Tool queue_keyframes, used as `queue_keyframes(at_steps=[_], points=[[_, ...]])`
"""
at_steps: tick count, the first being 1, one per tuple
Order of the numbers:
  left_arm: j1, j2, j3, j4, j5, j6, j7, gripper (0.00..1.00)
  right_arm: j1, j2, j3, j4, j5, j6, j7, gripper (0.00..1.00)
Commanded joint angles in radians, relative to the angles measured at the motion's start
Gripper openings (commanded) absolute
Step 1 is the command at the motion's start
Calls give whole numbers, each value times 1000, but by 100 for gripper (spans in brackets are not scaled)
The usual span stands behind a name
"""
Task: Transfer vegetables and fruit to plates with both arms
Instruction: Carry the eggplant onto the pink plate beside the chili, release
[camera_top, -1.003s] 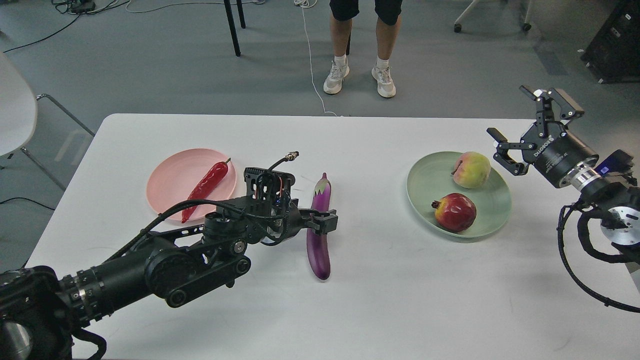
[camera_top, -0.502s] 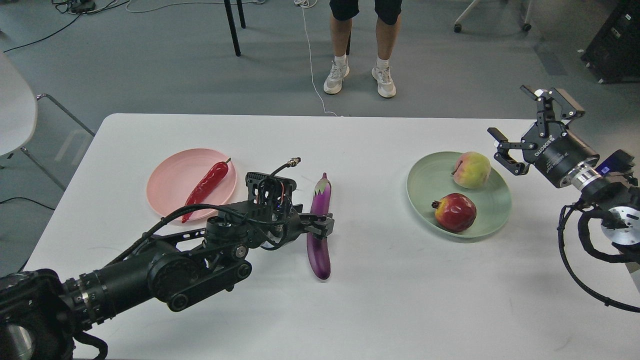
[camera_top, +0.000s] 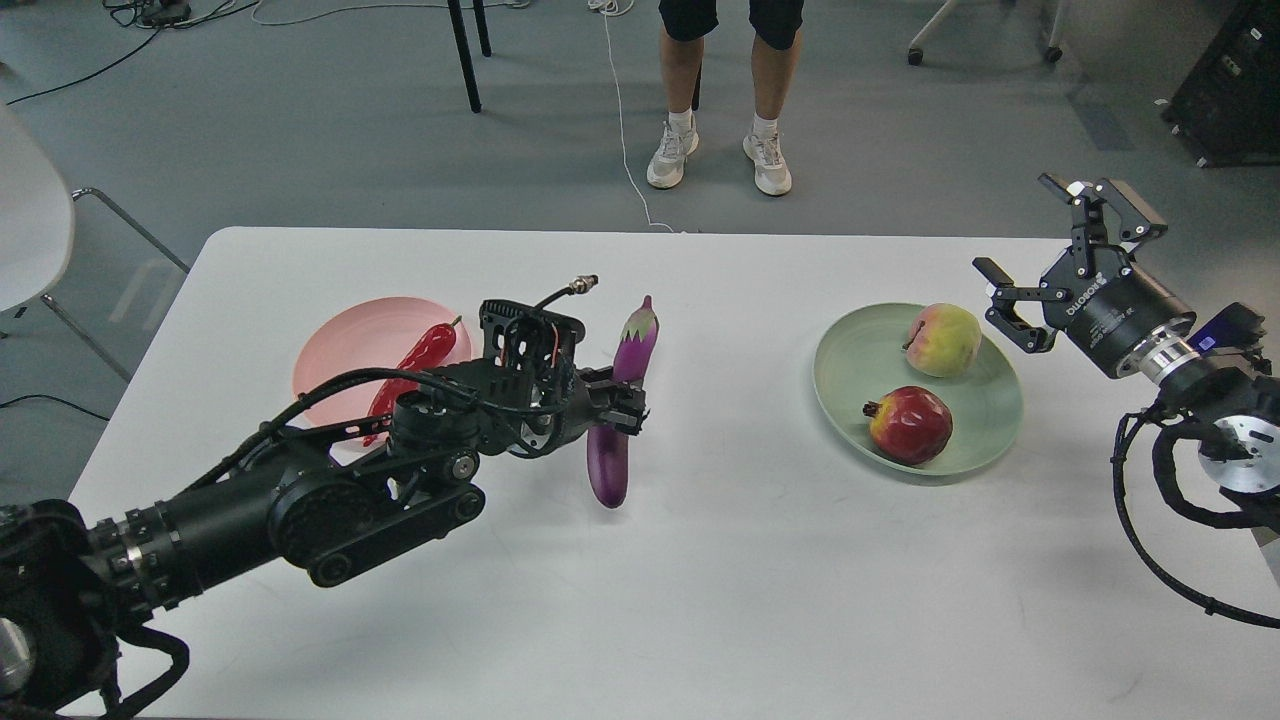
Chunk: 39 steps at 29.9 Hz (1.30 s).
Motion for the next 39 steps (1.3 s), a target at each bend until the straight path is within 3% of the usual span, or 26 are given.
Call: queue_keyframes(at_steps=[1, 7, 16, 31, 35, 39], points=[[-68, 117, 0, -14, -2, -80, -59, 10, 0, 1, -1, 1, -2, 0, 0, 98], [-91, 322, 3, 8, -12, -129, -167, 11, -6, 2, -1, 0, 0, 0, 0, 98], [-62, 418, 13, 98, 7, -119, -223, 13, -14, 4, -1, 1, 0, 0, 0, 98], [-24, 398, 13, 163, 1, -114, -248, 32, -20, 1, -1, 5, 0, 0, 0, 98], [-9, 396, 13, 166, 2, -93, -248, 47, -21, -7, -1, 21, 0, -1, 0, 98], [10, 398, 13, 177, 4, -68, -250, 52, -26, -7, 1, 24, 0, -1, 0, 98]])
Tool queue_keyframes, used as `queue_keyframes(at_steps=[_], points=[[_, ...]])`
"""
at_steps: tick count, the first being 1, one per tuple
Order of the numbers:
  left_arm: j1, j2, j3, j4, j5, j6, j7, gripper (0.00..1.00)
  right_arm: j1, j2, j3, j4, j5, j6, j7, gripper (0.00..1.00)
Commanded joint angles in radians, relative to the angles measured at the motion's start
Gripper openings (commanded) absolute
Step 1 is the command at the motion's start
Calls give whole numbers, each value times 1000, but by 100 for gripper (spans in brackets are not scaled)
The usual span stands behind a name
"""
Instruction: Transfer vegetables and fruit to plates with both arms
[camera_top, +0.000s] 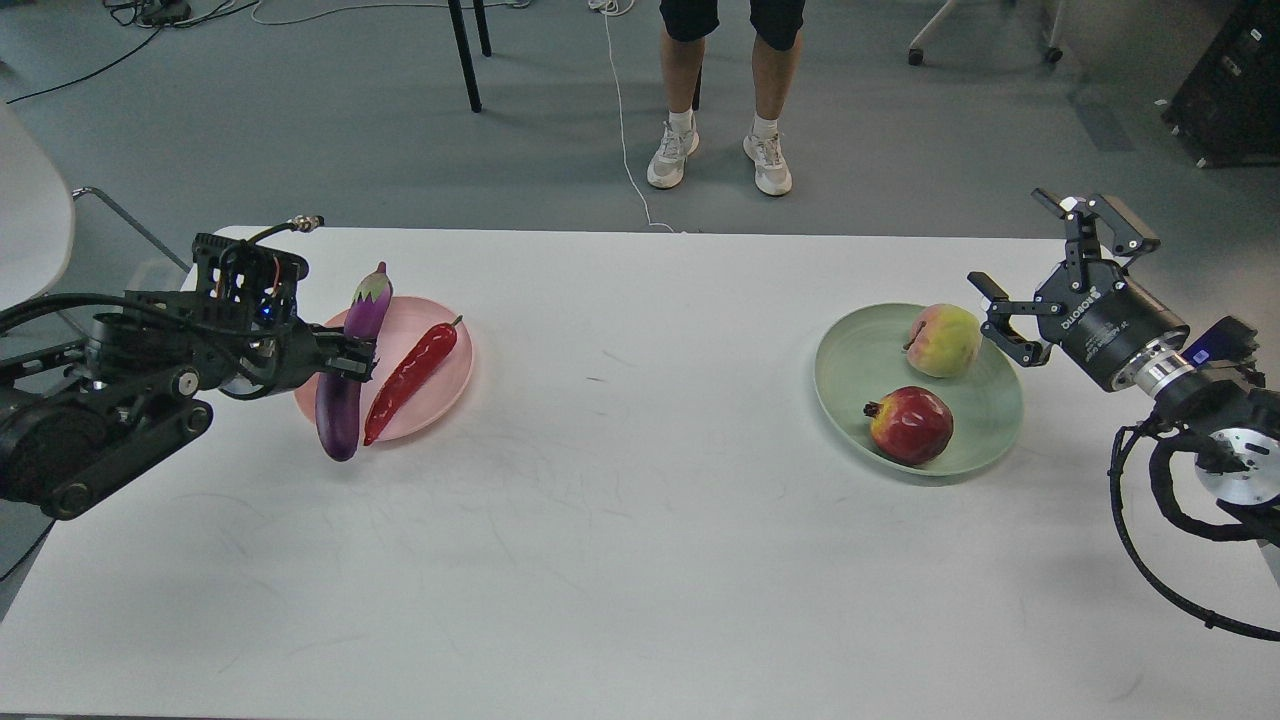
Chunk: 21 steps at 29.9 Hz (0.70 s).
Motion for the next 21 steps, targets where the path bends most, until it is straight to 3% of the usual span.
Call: queue_keyframes(at_steps=[1, 6, 10, 12, 21], points=[[13, 1, 0, 4, 1, 15, -1, 55, -1, -1, 2, 2, 0, 0, 0, 98], [14, 7, 0, 7, 5, 18, -65, 73, -1, -1, 2, 3, 0, 0, 0, 98], [14, 9, 0, 7, 5, 21, -68, 83, -1, -2, 2, 5, -1, 0, 0, 98], [13, 9, -2, 7, 5, 23, -68, 99, -3, -2, 2, 8, 0, 0, 0, 98], [-76, 9, -17, 6, -51, 25, -76, 99, 0, -4, 2, 5, -1, 0, 0, 98]])
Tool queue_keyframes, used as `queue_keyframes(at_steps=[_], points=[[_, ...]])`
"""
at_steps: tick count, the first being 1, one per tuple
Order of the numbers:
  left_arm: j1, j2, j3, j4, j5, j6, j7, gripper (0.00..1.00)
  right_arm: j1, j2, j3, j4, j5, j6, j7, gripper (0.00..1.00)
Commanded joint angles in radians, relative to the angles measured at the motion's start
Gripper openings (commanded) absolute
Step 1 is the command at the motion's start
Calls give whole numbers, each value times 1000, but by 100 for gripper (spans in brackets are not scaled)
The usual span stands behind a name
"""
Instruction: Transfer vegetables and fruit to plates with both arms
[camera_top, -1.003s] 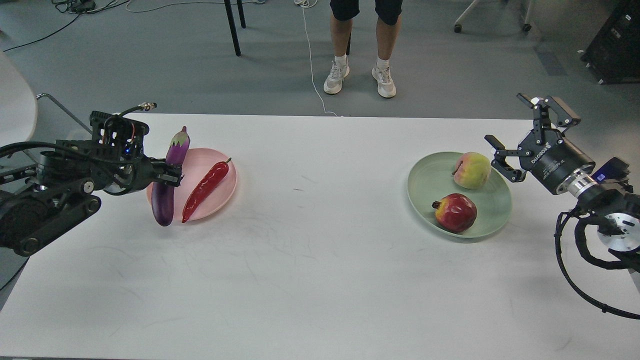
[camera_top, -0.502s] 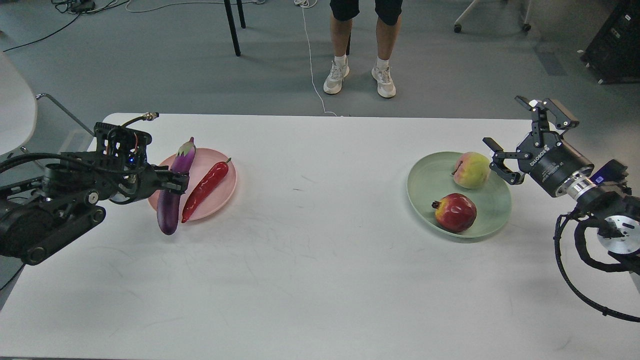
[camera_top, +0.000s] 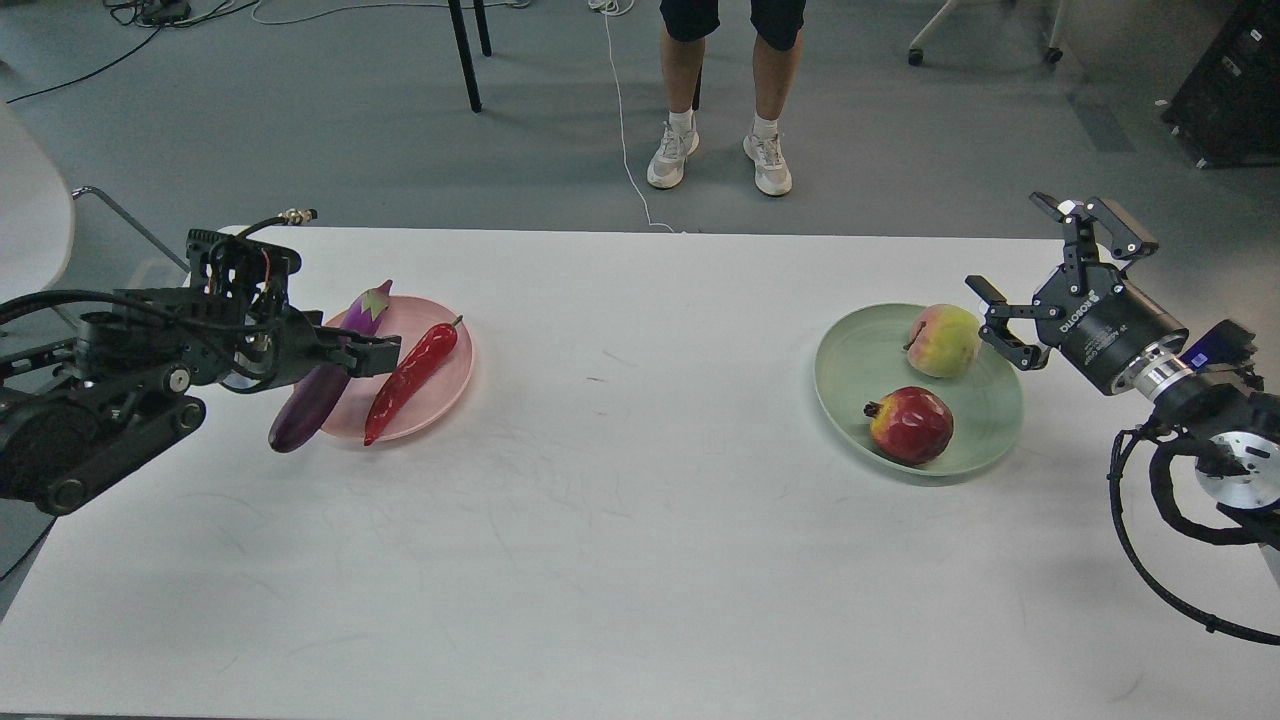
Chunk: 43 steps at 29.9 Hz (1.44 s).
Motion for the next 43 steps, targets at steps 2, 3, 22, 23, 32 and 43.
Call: queue_keyframes(at_steps=[2, 3, 22, 23, 32, 43], points=[[-64, 3, -10, -3, -81, 2, -5, 99, 4, 0, 1, -3, -1, 0, 0, 98], [-75, 4, -10, -3, -106, 3, -5, 99, 4, 0, 6, -4, -1, 0, 0, 98], [282, -268, -550, -27, -1068, 242, -243, 99, 44, 158, 26, 5, -1, -273, 0, 98], [311, -285, -570, -27, -1065, 241, -243, 99, 46, 172, 26, 5, -1, -284, 0, 98], [459, -399, -746, -24, -1057, 152, -257, 99, 41, 209, 26, -3, -70, -302, 0, 98], [463, -410, -753, -18, -1057, 135, -255, 99, 29, 197, 95, 2, -70, -291, 0, 98]])
